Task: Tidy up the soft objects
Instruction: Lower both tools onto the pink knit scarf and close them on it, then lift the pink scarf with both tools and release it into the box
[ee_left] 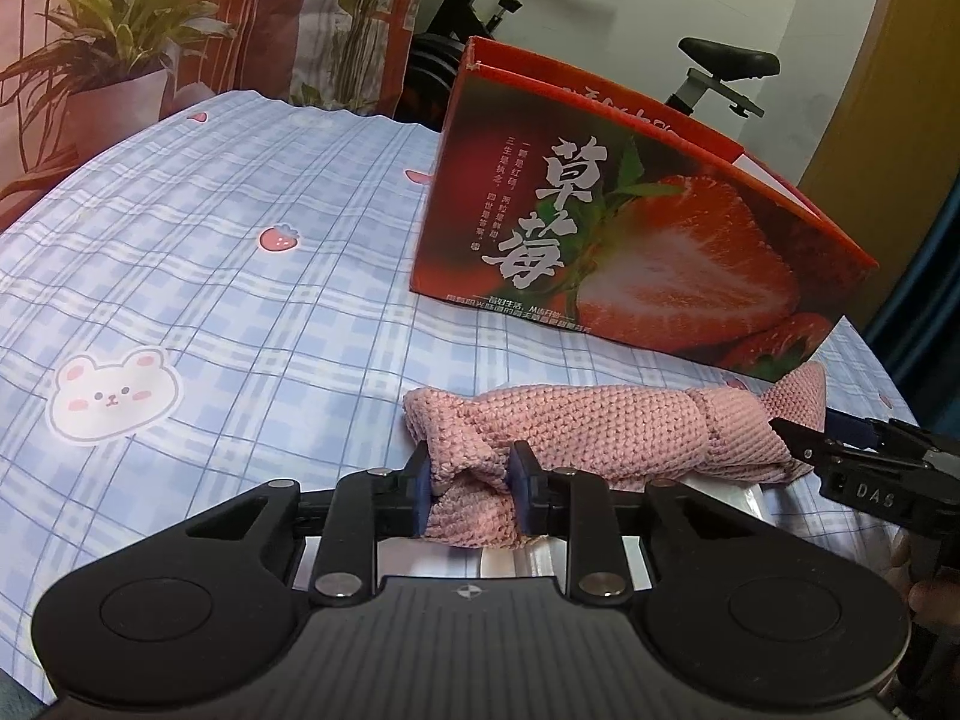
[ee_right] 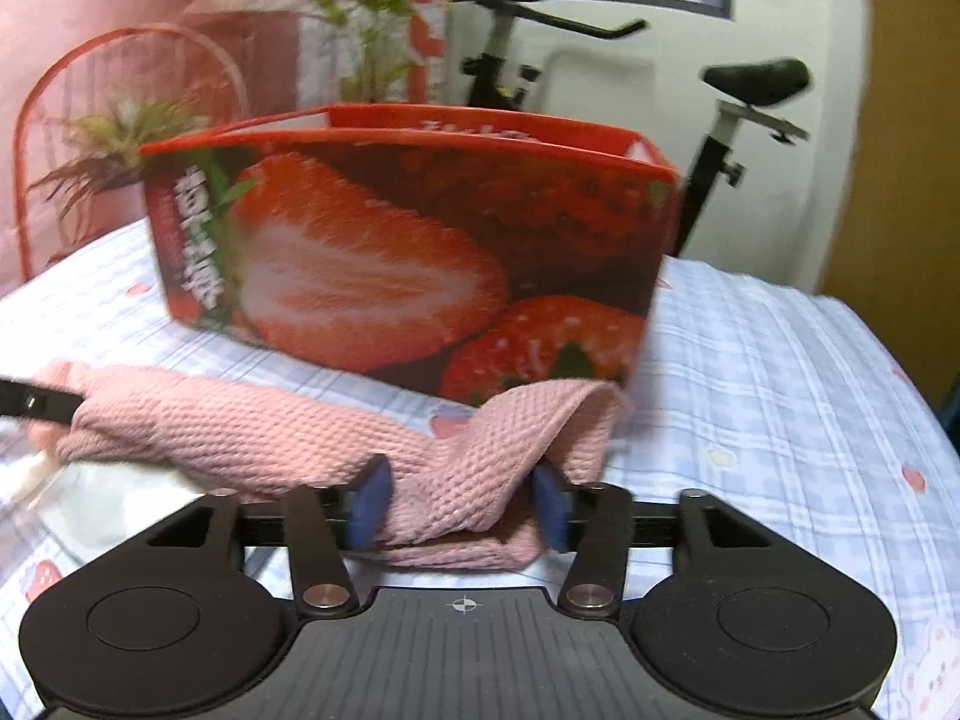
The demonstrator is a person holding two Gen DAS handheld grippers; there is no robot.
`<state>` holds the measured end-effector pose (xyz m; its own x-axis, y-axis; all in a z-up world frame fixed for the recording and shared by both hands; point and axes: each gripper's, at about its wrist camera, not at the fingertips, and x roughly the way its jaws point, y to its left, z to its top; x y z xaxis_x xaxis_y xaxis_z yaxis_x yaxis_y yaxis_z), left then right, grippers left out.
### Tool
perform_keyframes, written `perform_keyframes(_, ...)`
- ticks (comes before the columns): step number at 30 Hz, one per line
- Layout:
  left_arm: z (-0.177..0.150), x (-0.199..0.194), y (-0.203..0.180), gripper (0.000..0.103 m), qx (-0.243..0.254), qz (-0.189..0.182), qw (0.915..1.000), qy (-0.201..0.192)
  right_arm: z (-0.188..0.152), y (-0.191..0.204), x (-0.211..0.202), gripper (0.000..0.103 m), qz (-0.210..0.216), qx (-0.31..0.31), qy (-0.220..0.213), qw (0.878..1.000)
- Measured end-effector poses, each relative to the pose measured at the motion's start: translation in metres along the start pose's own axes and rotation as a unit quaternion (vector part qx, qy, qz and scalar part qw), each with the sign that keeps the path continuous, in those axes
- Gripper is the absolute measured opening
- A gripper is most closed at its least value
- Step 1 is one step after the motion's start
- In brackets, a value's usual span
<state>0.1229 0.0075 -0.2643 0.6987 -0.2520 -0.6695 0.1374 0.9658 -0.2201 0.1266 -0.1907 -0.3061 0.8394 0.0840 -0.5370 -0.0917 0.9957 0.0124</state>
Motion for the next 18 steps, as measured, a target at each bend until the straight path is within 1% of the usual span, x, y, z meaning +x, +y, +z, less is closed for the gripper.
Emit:
perform_keyframes(3, 0.000, 0.000, 0.000, 0.029, -0.002, 0.000, 1.0000, -0.001, 0.001, -0.011, 0.002, 0.065, -0.004, 0.032, 0.006, 0.999)
perform_keyframes(7, -0.001, 0.001, 0.000, 0.029, -0.003, -0.001, 1.0000, -0.002, -0.001, -0.020, 0.004, 0.067, -0.005, 0.059, 0.014, 0.998)
perform_keyframes(9, -0.001, 0.001, 0.001, 0.029, -0.004, -0.002, 1.0000, -0.002, -0.001, -0.023, 0.005, 0.070, -0.008, 0.068, 0.018, 0.997)
perform_keyframes(13, 0.000, 0.002, 0.001, 0.029, -0.006, -0.003, 1.0000, 0.000, 0.000, -0.022, 0.009, 0.071, 0.007, 0.064, 0.027, 0.998)
perform_keyframes(14, 0.000, 0.002, 0.001, 0.029, -0.008, -0.003, 1.0000, 0.000, 0.001, -0.020, 0.010, 0.069, 0.014, 0.054, 0.032, 0.998)
perform_keyframes(15, 0.000, 0.002, 0.002, 0.029, -0.008, -0.003, 1.0000, 0.001, 0.001, -0.018, 0.011, 0.062, 0.014, 0.050, 0.033, 0.998)
perform_keyframes(16, 0.001, 0.002, 0.002, 0.029, -0.007, -0.003, 1.0000, 0.002, 0.001, -0.016, 0.010, 0.058, 0.018, 0.046, 0.033, 0.998)
perform_keyframes(17, 0.001, 0.001, 0.002, 0.028, -0.005, -0.002, 1.0000, 0.002, 0.001, -0.014, 0.009, 0.048, 0.025, 0.040, 0.032, 0.998)
perform_keyframes(18, 0.003, 0.000, 0.000, 0.025, -0.001, -0.003, 1.0000, 0.001, 0.000, -0.011, 0.009, 0.039, 0.031, 0.033, 0.030, 0.999)
